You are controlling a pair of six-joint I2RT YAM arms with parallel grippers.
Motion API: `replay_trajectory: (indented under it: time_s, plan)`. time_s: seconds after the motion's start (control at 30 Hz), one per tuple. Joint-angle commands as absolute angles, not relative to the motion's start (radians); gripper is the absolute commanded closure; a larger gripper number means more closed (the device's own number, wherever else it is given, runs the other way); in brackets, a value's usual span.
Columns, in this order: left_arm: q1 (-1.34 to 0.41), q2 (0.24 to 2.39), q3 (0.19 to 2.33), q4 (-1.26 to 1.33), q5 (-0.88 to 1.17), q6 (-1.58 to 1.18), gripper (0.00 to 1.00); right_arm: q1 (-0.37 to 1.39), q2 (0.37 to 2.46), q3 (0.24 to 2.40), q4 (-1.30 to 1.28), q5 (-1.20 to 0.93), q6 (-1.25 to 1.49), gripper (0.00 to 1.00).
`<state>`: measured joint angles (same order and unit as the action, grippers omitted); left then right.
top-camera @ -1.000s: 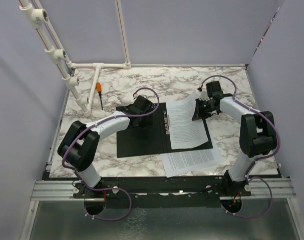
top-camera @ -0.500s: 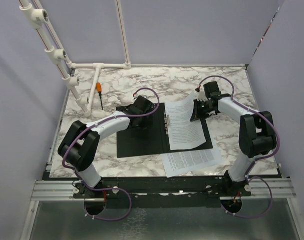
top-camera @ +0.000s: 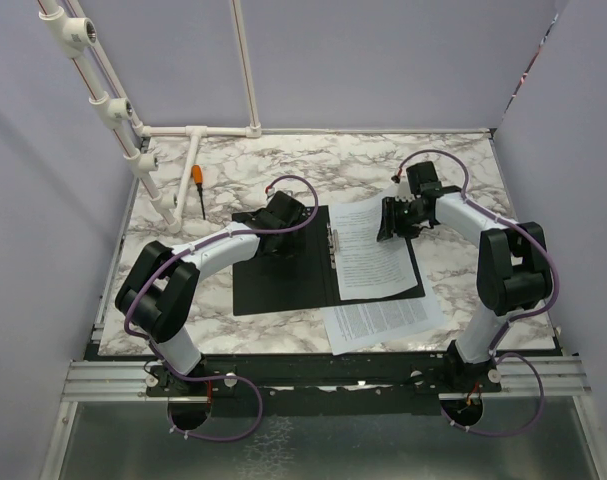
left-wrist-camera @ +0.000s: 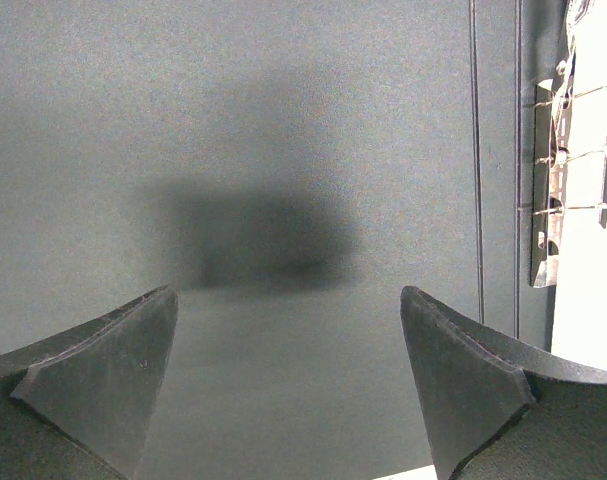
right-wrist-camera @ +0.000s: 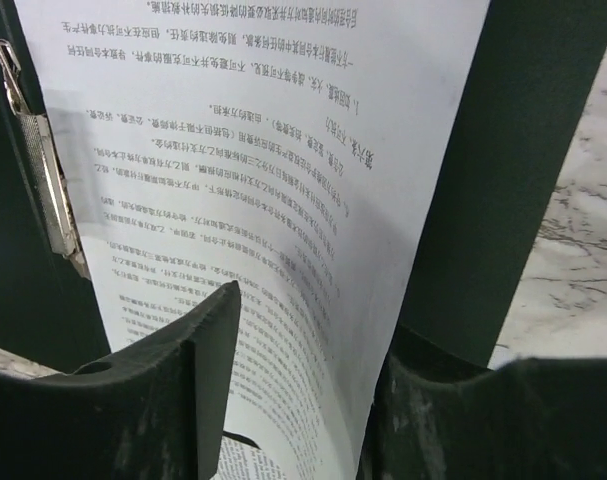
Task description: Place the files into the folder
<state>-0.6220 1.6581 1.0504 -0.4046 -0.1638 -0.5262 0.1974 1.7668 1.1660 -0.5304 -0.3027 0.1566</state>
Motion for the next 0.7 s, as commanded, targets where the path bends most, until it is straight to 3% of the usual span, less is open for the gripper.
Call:
replay_trajectory:
  time_s: [0.0, 0.2, 0.67]
  plan:
    - [-0.618, 1.669, 1.046, -0.393, -0.143, -0.518, 0.07, 0.204, 1.746, 1.210, -0.575, -0.227, 0.158, 0.47]
    - [-0.618, 1.664, 1.045, -0.392, -0.147, -0.519, 0.07, 0.204, 1.735, 1.237, -0.608, -0.133, 0.178, 0.35]
    - [-0.618, 1.654, 1.042, -0.393, -0.153, -0.524, 0.07, 0.204, 1.552, 1.239, -0.675, 0.044, 0.226, 0.28]
